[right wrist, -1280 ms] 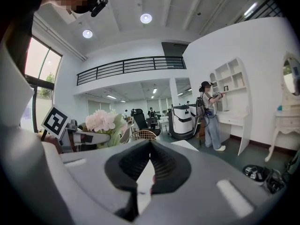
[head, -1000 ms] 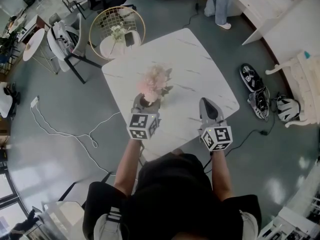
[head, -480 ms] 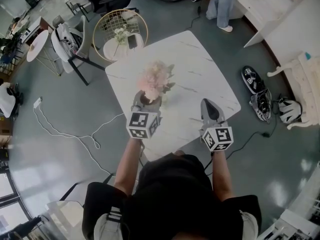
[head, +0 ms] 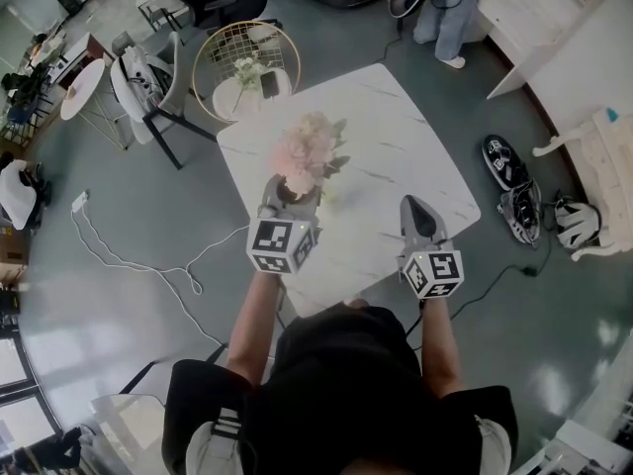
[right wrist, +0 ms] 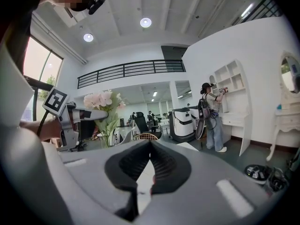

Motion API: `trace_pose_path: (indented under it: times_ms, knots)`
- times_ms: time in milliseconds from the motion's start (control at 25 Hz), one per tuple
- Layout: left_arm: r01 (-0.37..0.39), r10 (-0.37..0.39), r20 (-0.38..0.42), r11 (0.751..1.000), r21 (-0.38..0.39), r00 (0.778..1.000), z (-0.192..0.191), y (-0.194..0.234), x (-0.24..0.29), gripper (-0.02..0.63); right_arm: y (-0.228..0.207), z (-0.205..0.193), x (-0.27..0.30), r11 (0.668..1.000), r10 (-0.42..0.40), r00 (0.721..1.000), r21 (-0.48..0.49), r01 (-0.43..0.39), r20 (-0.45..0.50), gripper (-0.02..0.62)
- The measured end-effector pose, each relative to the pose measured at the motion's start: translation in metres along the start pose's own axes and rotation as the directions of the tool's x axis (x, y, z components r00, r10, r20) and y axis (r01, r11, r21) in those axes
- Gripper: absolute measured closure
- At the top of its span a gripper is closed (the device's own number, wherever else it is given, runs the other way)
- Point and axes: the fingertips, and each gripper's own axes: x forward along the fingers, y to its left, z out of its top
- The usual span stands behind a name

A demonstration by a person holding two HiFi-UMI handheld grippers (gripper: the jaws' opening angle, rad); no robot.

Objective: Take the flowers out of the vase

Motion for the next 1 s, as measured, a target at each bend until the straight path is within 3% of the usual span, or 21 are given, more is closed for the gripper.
trace_pose_path:
  times_ms: [640, 1000]
  knots:
    - [-0.031, 0.028, 0.094, 0.999, 0.026, 0.995, 0.037, 0.014, -0.029, 0.532, 0.023, 0.013, -0.003, 1.000, 0.019, 0.999, -0.012, -0.018, 0.030, 0.592]
    - [-0.048, 0.047, 0.044, 0.998, 0.039, 0.998, 0.019, 0.021, -0.050, 0.532, 0.040, 0.014, -0.004, 0.999, 0.036, 0.999, -0.019, -0.036, 0.031, 0.592]
